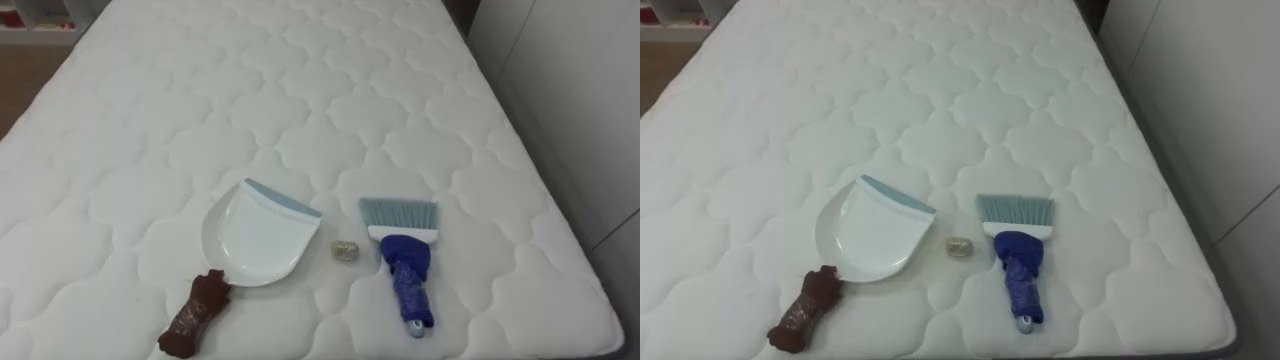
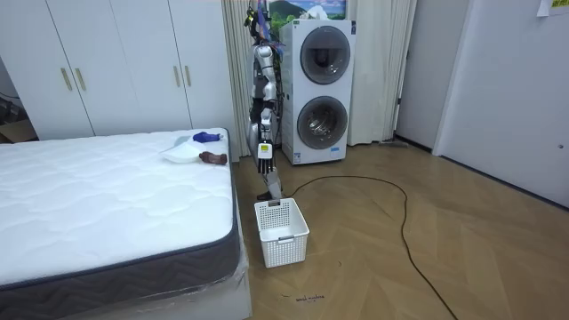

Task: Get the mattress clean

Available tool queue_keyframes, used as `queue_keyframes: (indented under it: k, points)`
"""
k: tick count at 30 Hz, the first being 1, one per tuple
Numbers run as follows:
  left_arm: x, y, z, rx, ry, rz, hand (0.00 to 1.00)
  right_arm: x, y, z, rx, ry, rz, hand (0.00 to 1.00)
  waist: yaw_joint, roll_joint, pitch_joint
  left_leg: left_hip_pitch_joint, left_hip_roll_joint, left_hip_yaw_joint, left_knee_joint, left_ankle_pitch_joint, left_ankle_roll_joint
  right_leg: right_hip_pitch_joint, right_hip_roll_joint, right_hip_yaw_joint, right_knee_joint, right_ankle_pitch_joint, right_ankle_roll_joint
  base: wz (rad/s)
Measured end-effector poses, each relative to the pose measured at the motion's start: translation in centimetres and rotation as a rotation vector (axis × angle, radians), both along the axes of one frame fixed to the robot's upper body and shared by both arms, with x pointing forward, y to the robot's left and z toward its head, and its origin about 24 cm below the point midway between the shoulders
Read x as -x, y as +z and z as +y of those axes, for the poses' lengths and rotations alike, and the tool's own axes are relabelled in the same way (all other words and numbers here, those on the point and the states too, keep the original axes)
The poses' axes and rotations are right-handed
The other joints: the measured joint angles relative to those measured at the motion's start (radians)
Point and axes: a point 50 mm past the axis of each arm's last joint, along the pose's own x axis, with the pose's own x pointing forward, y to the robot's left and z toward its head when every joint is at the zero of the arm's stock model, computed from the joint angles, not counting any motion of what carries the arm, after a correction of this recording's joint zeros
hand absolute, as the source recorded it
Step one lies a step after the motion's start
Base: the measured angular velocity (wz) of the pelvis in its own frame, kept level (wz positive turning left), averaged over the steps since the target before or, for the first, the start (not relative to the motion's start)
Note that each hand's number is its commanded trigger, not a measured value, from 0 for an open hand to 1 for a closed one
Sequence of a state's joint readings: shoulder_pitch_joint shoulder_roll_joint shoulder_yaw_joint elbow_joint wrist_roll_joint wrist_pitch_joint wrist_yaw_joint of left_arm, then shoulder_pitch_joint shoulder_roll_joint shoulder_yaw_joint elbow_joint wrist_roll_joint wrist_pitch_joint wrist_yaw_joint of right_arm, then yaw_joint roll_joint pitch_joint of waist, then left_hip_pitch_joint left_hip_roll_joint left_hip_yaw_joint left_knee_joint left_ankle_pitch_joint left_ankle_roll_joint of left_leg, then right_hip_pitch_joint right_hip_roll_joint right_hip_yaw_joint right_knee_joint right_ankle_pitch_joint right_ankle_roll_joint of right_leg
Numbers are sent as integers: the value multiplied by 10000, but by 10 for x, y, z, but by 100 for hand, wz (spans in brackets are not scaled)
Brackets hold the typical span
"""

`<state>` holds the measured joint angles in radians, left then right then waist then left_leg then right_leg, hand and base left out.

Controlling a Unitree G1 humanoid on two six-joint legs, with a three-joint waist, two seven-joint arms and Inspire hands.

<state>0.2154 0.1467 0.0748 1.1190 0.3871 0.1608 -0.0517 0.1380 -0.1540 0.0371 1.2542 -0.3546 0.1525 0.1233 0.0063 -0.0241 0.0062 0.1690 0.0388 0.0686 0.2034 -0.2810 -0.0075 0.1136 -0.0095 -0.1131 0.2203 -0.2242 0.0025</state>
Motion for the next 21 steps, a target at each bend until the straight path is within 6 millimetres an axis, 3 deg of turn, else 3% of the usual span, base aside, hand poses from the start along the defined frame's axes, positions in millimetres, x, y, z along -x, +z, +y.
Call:
queue_keyframes:
  k: [13, 21]
  points:
    - [4, 2, 7, -870, 407, -164, 0, 0, 1, -5, 566, -260, -255, 0, -30, -12, -10, -39, 0, 0, -10, 0, 0, -22, -7, -61, -37, 0, 1, 0]
    - [1, 8, 21, -2618, 2017, -1191, 0, -2, 2, -7, 798, -693, -763, 0, 9, -68, -129, -2, 9, -45, -18, 1, -2, 93, 9, -124, -151, 13, -3, 2]
